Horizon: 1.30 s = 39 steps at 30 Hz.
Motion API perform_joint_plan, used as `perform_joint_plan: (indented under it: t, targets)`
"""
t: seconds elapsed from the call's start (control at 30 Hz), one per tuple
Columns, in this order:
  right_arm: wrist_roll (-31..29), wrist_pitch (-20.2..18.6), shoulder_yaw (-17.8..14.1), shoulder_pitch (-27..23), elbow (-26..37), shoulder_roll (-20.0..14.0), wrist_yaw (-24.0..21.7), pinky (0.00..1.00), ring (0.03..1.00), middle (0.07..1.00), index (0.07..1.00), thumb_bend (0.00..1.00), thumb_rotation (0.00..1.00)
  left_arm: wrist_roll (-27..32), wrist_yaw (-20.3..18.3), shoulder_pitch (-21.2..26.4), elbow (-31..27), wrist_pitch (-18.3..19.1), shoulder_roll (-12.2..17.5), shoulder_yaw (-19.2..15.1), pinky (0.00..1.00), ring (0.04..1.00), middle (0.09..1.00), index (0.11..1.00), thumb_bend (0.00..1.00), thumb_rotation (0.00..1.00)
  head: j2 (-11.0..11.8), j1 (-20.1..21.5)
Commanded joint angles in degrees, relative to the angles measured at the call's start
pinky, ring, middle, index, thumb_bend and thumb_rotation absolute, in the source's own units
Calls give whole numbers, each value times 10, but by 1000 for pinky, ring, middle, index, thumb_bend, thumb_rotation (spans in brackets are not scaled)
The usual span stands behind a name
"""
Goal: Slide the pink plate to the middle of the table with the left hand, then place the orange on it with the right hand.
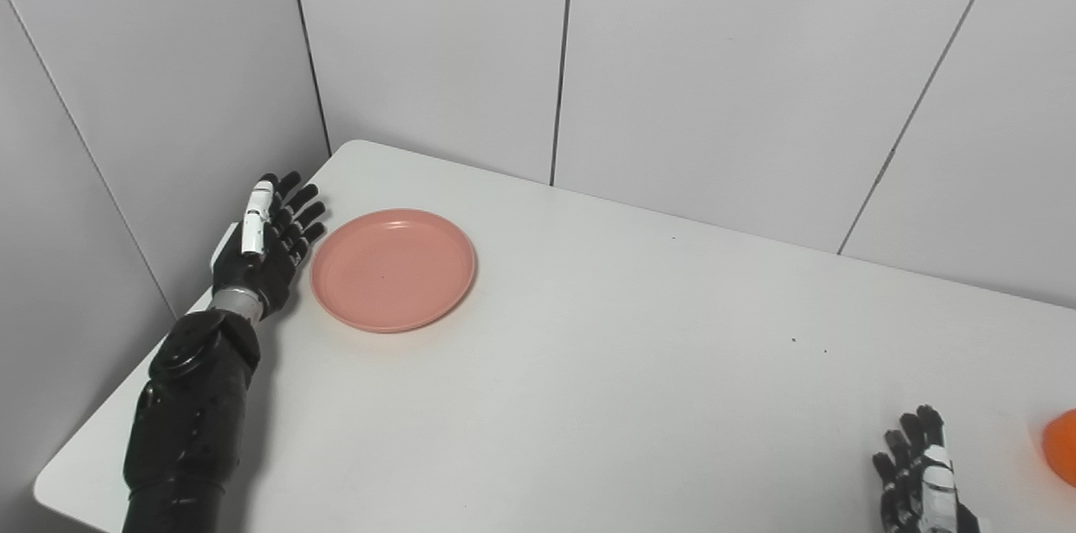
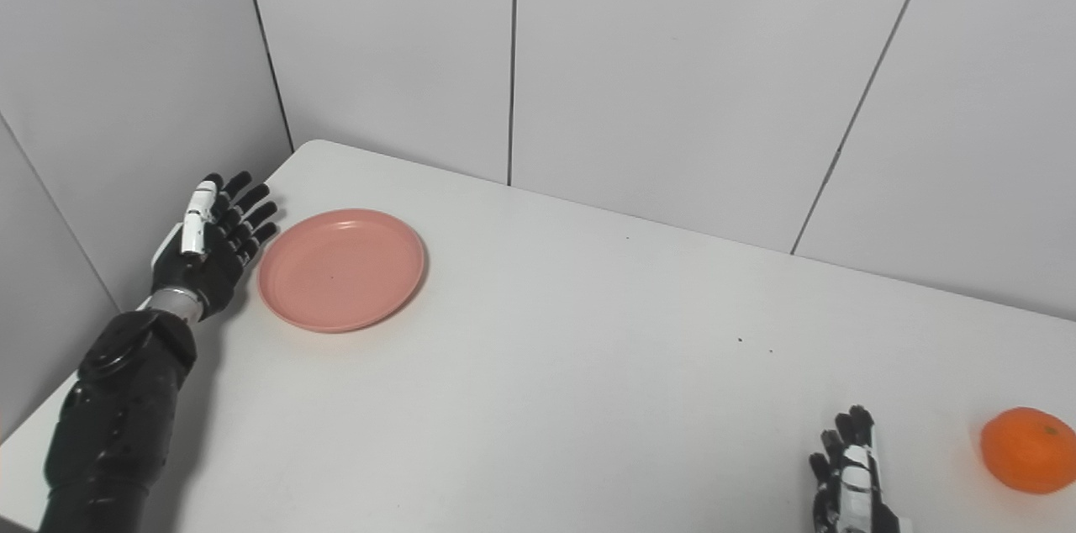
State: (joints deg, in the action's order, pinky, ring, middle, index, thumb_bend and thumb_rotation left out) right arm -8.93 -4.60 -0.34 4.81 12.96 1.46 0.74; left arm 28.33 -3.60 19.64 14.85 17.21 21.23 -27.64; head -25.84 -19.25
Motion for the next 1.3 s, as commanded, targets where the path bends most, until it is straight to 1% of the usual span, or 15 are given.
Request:
perform_joint_plan:
  t: [0.0,0.13,0.23,0.43,0.53,0.63,0.77,0.87,1.0,1.07,1.27]
  targets:
    - [-2,-5,-3,-10,21,0,-2,1000,1000,1000,1000,116,1000,7,-12,16,-13,-6,10,0,914,925,925,910,292,1000,0,-1]
    - [-3,-6,-4,-10,21,1,-2,1000,1000,1000,1000,116,1000,2,-20,17,6,-18,14,11,935,910,912,902,284,1000,0,0]
    - [-2,-4,-3,-10,20,0,-3,1000,1000,1000,1000,117,1000,5,-26,18,15,-19,13,13,931,908,910,901,286,1000,0,0]
    - [-1,-3,-2,-9,21,-2,-5,1000,1000,1000,1000,120,1000,3,-36,21,38,-28,9,17,945,924,920,905,304,1000,-2,1]
    - [-2,-4,-2,-9,22,-2,-6,1000,1000,1000,1000,123,1000,3,-50,24,59,-41,10,21,940,924,923,908,308,1000,-2,1]
    - [-4,-13,-1,-8,27,0,-4,1000,1000,1000,1000,127,1000,-3,-55,27,71,-47,9,28,906,903,904,889,323,1000,-2,1]
    - [-3,-12,0,-8,26,-3,-8,1000,1000,1000,1000,128,1000,-4,-51,27,64,-42,4,35,894,891,893,875,337,1000,-4,1]
    - [-1,-10,0,-7,26,-2,-6,1000,1000,1000,1000,123,1000,-2,-56,29,69,-43,3,41,885,883,886,869,343,1000,-5,2]
    - [3,-12,2,-6,29,0,-5,1000,1000,1000,1000,118,1000,-2,-48,33,71,-38,0,46,859,864,869,852,339,1000,-6,2]
    - [4,-13,2,-6,30,-1,-5,1000,1000,1000,1000,120,1000,-4,-45,32,64,-35,-3,50,854,860,864,849,336,1000,-7,2]
    - [4,-11,2,-8,30,0,-5,1000,1000,1000,1000,124,1000,-6,-50,32,58,-36,-7,65,857,865,873,856,350,1000,-9,3]
